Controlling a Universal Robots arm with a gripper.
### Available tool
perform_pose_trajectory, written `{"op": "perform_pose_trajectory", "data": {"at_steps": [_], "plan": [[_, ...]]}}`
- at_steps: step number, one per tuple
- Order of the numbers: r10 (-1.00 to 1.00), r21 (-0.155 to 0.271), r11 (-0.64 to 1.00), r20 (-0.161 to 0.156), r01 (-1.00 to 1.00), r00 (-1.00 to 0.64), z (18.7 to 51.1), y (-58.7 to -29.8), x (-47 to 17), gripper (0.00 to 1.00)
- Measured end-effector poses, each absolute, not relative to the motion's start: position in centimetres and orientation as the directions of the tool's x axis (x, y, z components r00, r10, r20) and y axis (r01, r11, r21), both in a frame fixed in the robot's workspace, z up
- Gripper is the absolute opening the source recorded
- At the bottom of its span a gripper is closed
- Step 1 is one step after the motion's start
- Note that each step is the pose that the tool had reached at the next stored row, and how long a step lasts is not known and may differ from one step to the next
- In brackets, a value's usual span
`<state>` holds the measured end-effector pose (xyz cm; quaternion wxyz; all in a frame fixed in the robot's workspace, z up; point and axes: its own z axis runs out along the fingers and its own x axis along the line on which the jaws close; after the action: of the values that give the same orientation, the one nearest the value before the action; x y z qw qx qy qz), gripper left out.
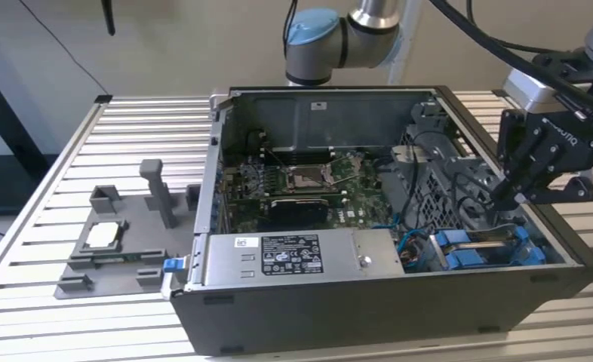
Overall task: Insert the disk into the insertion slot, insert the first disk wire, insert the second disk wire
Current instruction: 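Insert the first disk wire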
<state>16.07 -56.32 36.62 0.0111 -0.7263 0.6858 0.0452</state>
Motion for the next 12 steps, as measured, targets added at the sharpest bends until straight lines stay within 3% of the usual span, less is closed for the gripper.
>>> {"op": "perform_pose_trajectory", "data": {"at_steps": [12], "plan": [[-0.996, 0.048, -0.042, -0.081, -0.998, 0.038, 35.66, -56.78, 16.24, 0.2]]}}
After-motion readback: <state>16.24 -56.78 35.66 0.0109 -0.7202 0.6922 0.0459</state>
